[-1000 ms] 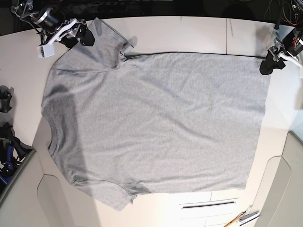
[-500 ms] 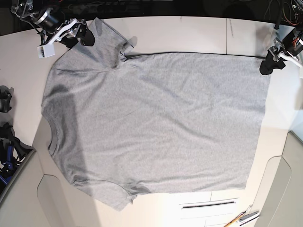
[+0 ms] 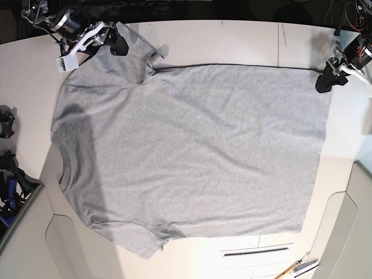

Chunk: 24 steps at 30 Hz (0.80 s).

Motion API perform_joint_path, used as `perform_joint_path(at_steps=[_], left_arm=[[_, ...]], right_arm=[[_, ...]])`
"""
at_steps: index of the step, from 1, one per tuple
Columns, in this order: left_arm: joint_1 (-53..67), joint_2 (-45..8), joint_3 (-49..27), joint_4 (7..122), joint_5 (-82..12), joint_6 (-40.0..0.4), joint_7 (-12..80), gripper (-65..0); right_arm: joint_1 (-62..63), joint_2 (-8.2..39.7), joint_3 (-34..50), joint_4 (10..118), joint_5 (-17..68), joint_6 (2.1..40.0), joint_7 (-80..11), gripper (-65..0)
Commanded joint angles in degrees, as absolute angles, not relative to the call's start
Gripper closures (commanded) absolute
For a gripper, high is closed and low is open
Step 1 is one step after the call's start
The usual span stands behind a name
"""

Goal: Fold the T-shirt properly
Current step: 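Grasp the side edge with both grippers and lift it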

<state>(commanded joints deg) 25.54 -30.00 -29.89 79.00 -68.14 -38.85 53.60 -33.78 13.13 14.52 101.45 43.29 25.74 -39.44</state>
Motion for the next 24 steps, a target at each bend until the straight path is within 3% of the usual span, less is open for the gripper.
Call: perform_joint_path(at_steps=[7,9,11,13,15,18,24], left_arm=[[25.6,-30.0,-29.9,79.0,-68.1,-39.8,53.4,-47.4],[25.6,-30.0,-29.9,79.0,-68.1,-40.0,53.4,-43.7],[25.6,-30.0,-29.9,79.0,-68.1,-40.0,53.3,-30.6],[25.6,-30.0,-29.9,79.0,-68.1,-40.0,52.9,-13.7],[25.6,-30.0,-29.9,79.0,-68.1,-40.0,51.6,-1.4],[25.6,-30.0,-29.9,79.0,-68.1,-40.0,51.2,0.0],[25.6,-30.0,-29.9,79.0,-67.9,-40.0,51.2,0.0]], right_arm=[[-33.8,13.1,14.5,101.4,43.3,25.7,-39.0,-40.2],[-33.8,13.1,14.5,101.4,43.3,25.7,-38.5,-39.3],[-33.8,13.1,14.5,101.4,43.3,25.7,-37.9,-32.5],[-33.8,13.1,14.5,101.4,43.3,25.7,-37.0,-22.9],[-33.6,13.1,14.5,101.4,43.3,25.8,-35.9,-12.2],[-33.2,13.1,14.5,101.4,42.7,25.8,-35.6,-1.5],[-32.9,13.1,14.5,101.4,39.4,25.8,-36.0,0.0]])
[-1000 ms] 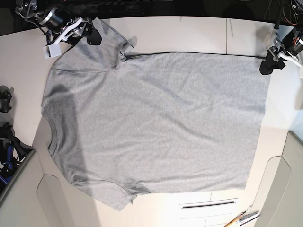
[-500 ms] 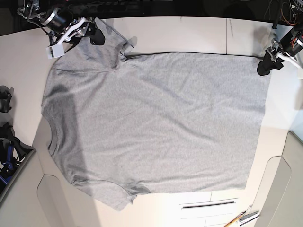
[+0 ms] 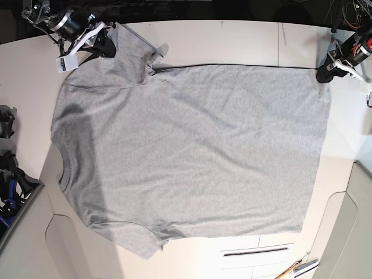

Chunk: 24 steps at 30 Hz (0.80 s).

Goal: Fold the T-shirt properly
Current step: 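Grasp the side edge with both grippers and lift it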

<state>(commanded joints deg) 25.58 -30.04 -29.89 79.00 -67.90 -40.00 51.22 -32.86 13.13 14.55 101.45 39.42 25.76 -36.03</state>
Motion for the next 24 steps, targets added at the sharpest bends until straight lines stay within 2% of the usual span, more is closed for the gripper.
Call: perform_joint_path(at_steps=[11,19,24], left_arm=[[25.6,-30.0,-29.9,79.0,-67.9,-40.0,51.2,0.0],[25.6,-30.6,-30.2,79.1,-69.6,-40.0,51.7,0.0],[25.6,-30.6,-33.3,79.2,-74.0,-40.0,54.6,0.0]], right_arm=[[-32.9,13.1,14.5,101.4,39.5,25.8,-36.1,0.0],[-32.9,13.1,14.7,101.6,41.2,25.9,-39.5,0.0],[-33.5,13.1,17.1,101.6,45.5,29.3,-41.9,0.0]])
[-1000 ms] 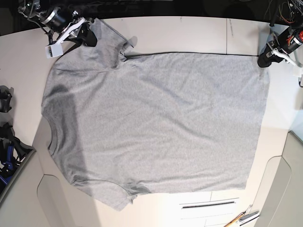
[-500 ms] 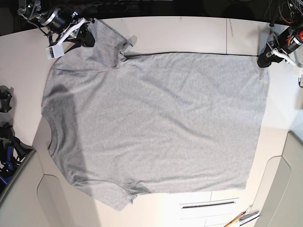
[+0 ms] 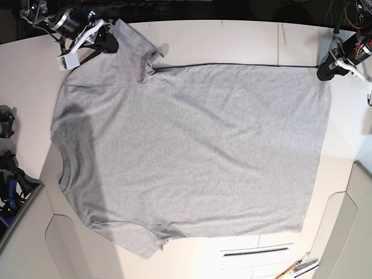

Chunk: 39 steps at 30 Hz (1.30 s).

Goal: Fold the T-shirt properly
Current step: 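Grasp the side edge with both grippers and lift it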

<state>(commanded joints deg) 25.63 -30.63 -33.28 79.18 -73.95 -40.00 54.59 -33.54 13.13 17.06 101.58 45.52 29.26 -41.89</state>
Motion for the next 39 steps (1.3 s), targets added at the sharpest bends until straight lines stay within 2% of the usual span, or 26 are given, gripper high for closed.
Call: perform_joint_path(at_steps=[7,13,21,24,28,34,39], left_arm=[[25.7,-30.7,-36.3,79.2,-80.9,-40.0,59.6,0.0],[25.6,-30.7,-36.4,79.3,-85.0,-40.0,59.8,0.0],[22.1,-30.7,-36.4,80.3,-84.8,-40.0,59.8,0.0],[19.5,-30.6,-36.4,80.3,-81.3,-40.0,58.5,0.0],[16.4,-30.4,-36.3,80.3,-72.3,-40.0,51.5,0.0],[11.3,-30.3,-36.2,80.2,-61.4,-40.0,45.3,0.0],[9.4,-30.3,-32.5,80.2,-56.0,-40.0,39.8,0.0]], right_arm=[[-35.1,13.1,23.5,104.4,52.6,32.8,-44.5,0.0],[-35.1,13.1,28.0,105.7,56.5,32.9,-46.3,0.0],[-31.3,13.1,30.7,109.1,56.2,33.3,-46.1,0.0],[-27.7,13.1,30.6,109.1,54.1,33.3,-46.1,0.0],[-22.7,13.2,30.6,108.7,51.2,33.2,-46.0,0.0],[-15.3,13.7,30.4,103.6,49.9,33.3,-45.0,0.0],[-8.8,13.8,29.5,98.5,47.0,33.3,-44.6,0.0]])
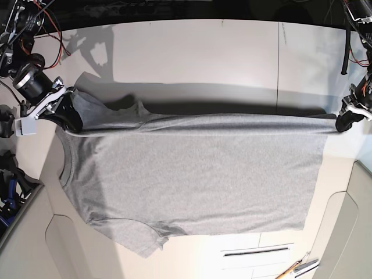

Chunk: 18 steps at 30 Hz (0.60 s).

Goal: Fold the T-shirt properly
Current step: 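Grasp the side edge with both grippers and lift it, then fold the lifted side strip over the shirt body and release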

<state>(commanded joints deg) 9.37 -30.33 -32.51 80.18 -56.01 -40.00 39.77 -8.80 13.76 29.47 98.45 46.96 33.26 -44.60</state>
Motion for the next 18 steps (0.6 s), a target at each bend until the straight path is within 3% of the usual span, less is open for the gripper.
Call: perform_joint_path(at_steps=[4,13,18], left_arm=[[8.4,-30.0,-29.4,80.1,-47.0,-40.0,30.9,0.0],[2.1,-29.4,-24.4,78.8,-37.7,-40.0,28.4,0.0],[-2.1,-29.3,-22.0,73.2,-34.4,-40.0,25.7,0.0]], right_arm=[[-3.4,15.0,27.6,91.6,45.7,33.3,-44.1,0.0],[8.9,15.6,24.3,79.3,41.4,33.3,-43.7,0.0],[13.7,15.6,18.8,73.8,34.5,33.3,-39.4,0.0]])
